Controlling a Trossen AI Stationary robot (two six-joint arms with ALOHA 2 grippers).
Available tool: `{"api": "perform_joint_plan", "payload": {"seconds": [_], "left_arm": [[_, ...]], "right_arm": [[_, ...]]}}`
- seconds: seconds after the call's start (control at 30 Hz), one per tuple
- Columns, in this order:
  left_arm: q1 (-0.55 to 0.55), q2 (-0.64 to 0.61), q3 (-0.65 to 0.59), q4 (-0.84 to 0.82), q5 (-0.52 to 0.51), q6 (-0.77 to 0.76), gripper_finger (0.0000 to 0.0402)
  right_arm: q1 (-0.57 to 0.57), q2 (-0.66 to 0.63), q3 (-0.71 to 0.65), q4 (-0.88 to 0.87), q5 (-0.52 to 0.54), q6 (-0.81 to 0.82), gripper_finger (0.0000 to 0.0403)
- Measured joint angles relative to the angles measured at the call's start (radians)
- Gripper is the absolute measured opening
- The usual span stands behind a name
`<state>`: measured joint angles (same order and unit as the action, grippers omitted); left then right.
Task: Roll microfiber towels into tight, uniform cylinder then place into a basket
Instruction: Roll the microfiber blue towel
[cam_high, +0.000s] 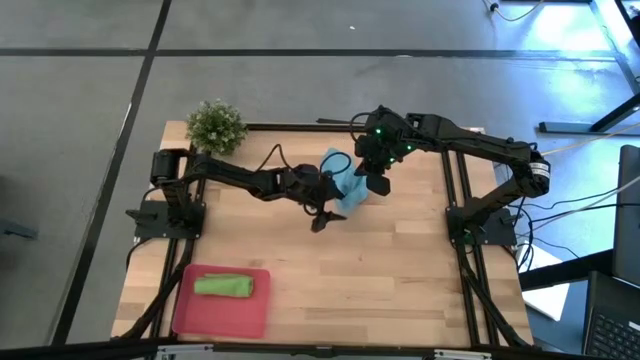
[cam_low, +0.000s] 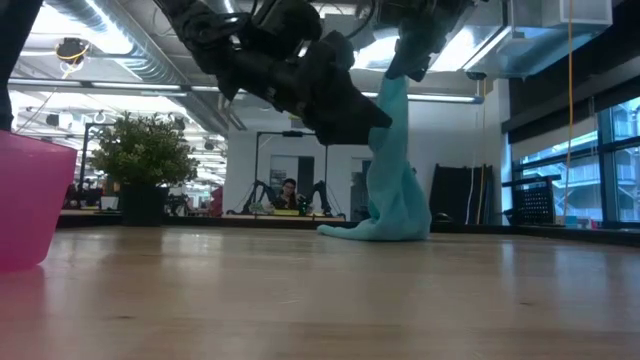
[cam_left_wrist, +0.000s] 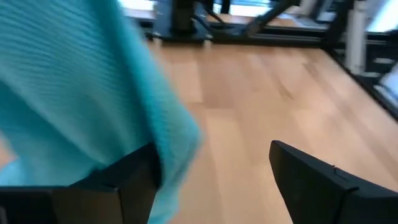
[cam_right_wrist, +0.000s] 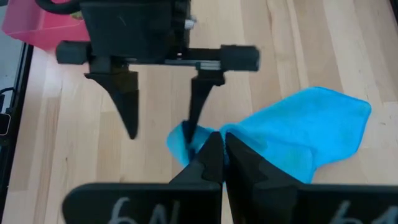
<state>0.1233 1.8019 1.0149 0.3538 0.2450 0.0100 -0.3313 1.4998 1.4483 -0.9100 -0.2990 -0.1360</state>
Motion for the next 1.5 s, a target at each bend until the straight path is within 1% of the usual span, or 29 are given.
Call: {"api": "perform_joint_plan", "payload": {"seconds": [0.13, 0.27, 0.37, 0.53, 0.6, 0.77, 0.9, 0.97, 1.1, 1.2, 1.33, 1.43, 1.5], "left_arm": [[-0.002, 0.0, 0.0, -0.003, -0.111, -0.001, 0.0259], [-0.002, 0.0, 0.0, -0.002, -0.16, -0.026, 0.0223], [-0.002, 0.0, 0.0, -0.002, -0.158, -0.033, 0.0194], [-0.008, 0.0, 0.0, -0.004, -0.073, -0.029, 0.0142], [-0.013, 0.0, 0.0, -0.004, -0.055, -0.026, 0.0122], [-0.023, 0.0, 0.0, -0.004, -0.053, -0.026, 0.0066], [-0.028, -0.001, 0.0, -0.013, -0.089, -0.025, 0.0012], [-0.028, -0.001, 0.0, -0.021, -0.097, -0.032, 0.0005], [-0.028, -0.026, 0.0, -0.057, -0.118, -0.077, 0.0001], [-0.027, -0.074, 0.002, -0.147, -0.147, -0.117, 0.0001], [-0.026, -0.165, 0.002, -0.28, -0.191, -0.163, 0.0], [-0.019, -0.245, 0.002, -0.364, -0.215, -0.227, 0.0], [-0.01, -0.304, 0.002, -0.422, -0.25, -0.279, 0.0]], "right_arm": [[0.0, 0.0, 0.0, 0.0, 0.0, 0.001, 0.0006], [0.0, 0.0, 0.0, 0.0, 0.0, 0.001, 0.0006], [0.0, 0.0, 0.0, 0.0, 0.0, -0.001, 0.0006], [0.0, 0.0, 0.0, 0.0, 0.0, -0.005, 0.0006], [-0.001, 0.0, 0.0, 0.0, 0.0, -0.006, 0.0006], [-0.001, 0.0, 0.0, 0.0, 0.0, -0.019, 0.0006], [-0.001, 0.0, 0.0, -0.001, 0.0, -0.028, 0.0006], [-0.001, 0.0, 0.0, -0.002, 0.003, -0.031, 0.0006], [-0.008, 0.0, 0.0, -0.035, 0.048, -0.053, 0.0006], [-0.033, 0.0, 0.0, -0.083, 0.051, -0.054, 0.0006], [-0.066, 0.0, 0.0, -0.101, 0.048, -0.049, 0.0006], [-0.08, 0.0, 0.0, -0.084, 0.048, -0.049, 0.0006], [-0.087, 0.0, 0.0, -0.061, 0.049, -0.049, 0.0006]]}}
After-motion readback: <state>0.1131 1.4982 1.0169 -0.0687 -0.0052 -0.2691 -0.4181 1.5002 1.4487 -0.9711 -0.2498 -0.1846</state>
